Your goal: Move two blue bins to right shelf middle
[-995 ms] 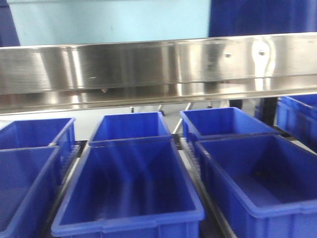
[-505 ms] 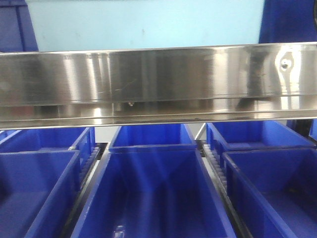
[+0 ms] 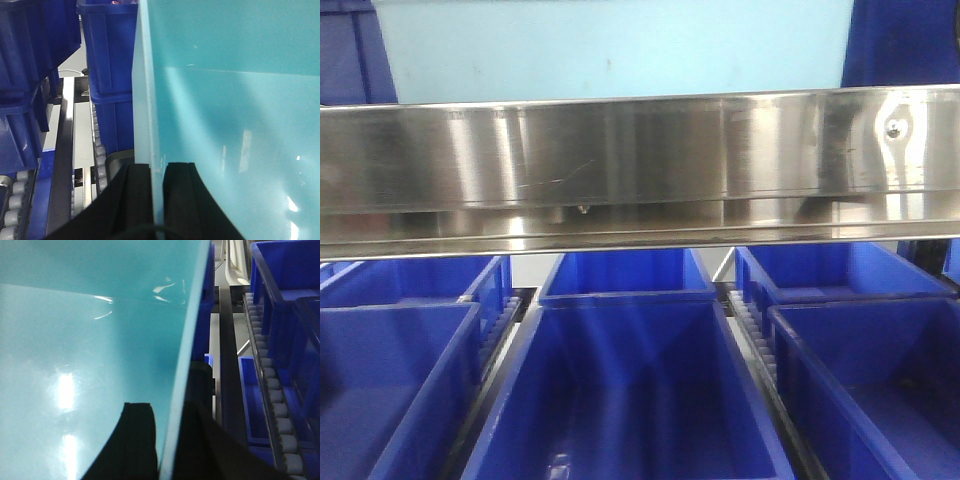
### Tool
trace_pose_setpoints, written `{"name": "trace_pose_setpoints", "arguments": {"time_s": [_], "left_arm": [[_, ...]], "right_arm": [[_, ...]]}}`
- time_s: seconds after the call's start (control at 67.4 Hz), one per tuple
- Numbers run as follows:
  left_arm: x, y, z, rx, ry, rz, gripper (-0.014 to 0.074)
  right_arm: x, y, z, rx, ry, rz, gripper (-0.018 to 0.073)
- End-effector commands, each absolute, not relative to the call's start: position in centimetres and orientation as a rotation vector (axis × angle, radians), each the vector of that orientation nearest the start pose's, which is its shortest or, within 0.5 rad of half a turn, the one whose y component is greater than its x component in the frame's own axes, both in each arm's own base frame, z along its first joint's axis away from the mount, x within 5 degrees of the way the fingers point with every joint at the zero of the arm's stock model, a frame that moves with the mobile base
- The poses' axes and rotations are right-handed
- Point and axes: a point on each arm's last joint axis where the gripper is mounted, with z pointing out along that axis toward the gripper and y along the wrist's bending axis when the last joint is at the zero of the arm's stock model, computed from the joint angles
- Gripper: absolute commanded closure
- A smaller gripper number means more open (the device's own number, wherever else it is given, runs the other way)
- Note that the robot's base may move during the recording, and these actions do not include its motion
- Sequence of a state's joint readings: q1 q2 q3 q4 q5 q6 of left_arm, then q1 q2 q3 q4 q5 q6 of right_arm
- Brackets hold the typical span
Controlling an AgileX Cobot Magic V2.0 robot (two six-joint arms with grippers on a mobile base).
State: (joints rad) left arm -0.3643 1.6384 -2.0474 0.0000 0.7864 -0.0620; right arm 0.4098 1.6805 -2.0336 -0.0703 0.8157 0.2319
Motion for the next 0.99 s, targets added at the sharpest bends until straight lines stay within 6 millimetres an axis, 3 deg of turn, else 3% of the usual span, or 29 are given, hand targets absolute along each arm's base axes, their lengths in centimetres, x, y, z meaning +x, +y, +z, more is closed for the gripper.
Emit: {"name": "trace_pose_setpoints", "arguments": {"time_s": [0.0, 0.861, 0.98], "left_arm": [[32.66, -13.17, 52.22, 0.273, 1.812, -0.375, 0.0707], [32.62, -13.15, 52.24, 0.273, 1.813, -0.375, 0.0707], [32.31, -13.14, 51.60, 0.287, 1.892, -0.376, 0.0707]], "right_arm": [[33.68, 14.85, 50.91, -0.199, 1.840, 0.412, 0.0712], [33.69, 14.86, 50.96, -0.199, 1.834, 0.413, 0.0712], [33.50, 14.76, 50.55, -0.205, 1.886, 0.400, 0.0712]]}}
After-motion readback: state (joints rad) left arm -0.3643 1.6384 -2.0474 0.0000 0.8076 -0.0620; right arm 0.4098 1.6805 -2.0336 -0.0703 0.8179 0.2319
